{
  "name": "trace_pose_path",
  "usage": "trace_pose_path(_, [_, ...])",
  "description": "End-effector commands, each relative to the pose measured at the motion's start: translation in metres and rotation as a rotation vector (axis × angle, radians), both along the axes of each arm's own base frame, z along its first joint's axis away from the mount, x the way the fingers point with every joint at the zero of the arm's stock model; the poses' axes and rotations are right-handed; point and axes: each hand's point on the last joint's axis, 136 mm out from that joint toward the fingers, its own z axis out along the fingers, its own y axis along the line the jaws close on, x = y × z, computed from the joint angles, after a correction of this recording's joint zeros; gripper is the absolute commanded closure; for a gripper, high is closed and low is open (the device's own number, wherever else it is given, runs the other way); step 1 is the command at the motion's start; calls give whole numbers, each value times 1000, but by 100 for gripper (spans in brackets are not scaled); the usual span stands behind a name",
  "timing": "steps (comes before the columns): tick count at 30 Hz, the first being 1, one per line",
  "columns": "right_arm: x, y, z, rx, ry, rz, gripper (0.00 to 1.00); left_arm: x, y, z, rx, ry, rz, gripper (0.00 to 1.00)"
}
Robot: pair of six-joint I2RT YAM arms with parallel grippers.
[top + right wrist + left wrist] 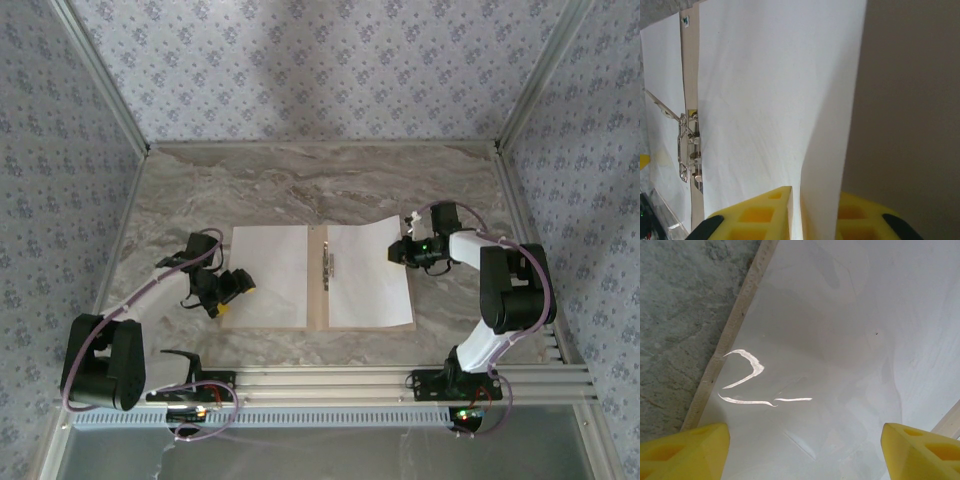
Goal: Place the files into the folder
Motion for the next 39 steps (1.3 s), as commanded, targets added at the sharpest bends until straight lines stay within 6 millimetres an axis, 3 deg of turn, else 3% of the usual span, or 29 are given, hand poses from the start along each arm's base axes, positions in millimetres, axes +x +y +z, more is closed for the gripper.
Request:
trace_pose_path(1, [-5, 0, -3, 12, 40, -3, 74, -4, 0, 2, -9, 9, -7, 20])
trace_pose_path(4, [-6, -3, -1, 3, 36, -17, 67, -4, 0, 3, -8, 7, -7, 21])
trace_pose_path(12, [-5, -12, 3, -29, 39, -46, 36, -2, 3, 10, 14, -6, -11, 21])
trace_pose_path(22, [-3, -30, 26, -45, 14, -80, 27, -2, 6, 21, 36, -6, -31, 20])
trace_pose_path(26, [-4, -43, 48, -61, -17, -121, 26, 3, 9, 33, 57, -31, -32, 20])
trace_pose_path(31, [-5, -50, 81, -57, -89, -169, 26, 17, 8, 63, 88, -120, -60, 20])
trace_pose_path(34, [-6, -49, 97, -36, -131, -198, 26, 32, -3, 83, 94, -202, -118, 20])
trace_pose_path(39, [-19, -30, 105, 50, -141, -209, 27, 63, -48, 119, 67, -398, -288, 19])
